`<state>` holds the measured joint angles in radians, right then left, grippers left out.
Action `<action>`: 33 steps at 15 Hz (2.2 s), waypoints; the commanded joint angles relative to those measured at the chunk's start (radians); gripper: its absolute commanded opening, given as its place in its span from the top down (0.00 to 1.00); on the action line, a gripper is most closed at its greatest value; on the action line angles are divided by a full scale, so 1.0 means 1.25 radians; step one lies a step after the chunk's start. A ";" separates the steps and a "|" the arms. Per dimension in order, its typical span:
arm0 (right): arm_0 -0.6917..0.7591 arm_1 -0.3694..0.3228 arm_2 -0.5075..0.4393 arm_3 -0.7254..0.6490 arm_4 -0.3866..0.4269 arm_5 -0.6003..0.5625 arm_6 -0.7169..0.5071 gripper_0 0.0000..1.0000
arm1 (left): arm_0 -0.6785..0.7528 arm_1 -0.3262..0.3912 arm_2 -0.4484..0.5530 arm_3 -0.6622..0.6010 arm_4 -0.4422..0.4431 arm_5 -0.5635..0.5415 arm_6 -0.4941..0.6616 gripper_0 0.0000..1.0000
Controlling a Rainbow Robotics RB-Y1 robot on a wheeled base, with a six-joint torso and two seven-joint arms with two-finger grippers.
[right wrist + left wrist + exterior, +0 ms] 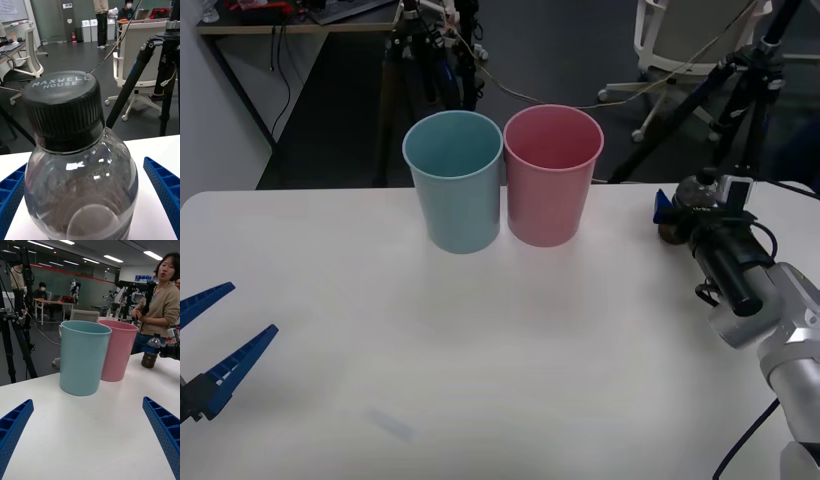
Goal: Grasp the object on the table and drop it into the matching bin: aluminum can to the light blue bin, PET bottle to the pink bin.
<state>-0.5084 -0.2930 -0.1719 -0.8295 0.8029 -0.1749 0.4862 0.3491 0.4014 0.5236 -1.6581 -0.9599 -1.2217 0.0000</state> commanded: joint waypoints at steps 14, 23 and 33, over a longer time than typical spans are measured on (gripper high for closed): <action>0.079 -0.015 -0.001 -0.080 0.012 -0.032 0.021 1.00 | 0.000 0.000 0.000 0.000 0.000 0.000 0.000 0.00; 0.434 -0.196 0.200 -0.564 -0.201 0.071 -0.015 1.00 | 0.000 0.000 0.000 0.000 0.000 0.000 0.000 0.00; 0.718 -0.453 0.214 -0.915 -0.366 0.026 -0.053 1.00 | 0.000 0.000 0.000 0.000 0.000 0.000 0.000 0.00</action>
<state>0.3647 -0.8321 0.0983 -1.9439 0.3672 -0.1339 0.4218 0.3491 0.4014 0.5236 -1.6580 -0.9599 -1.2217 0.0000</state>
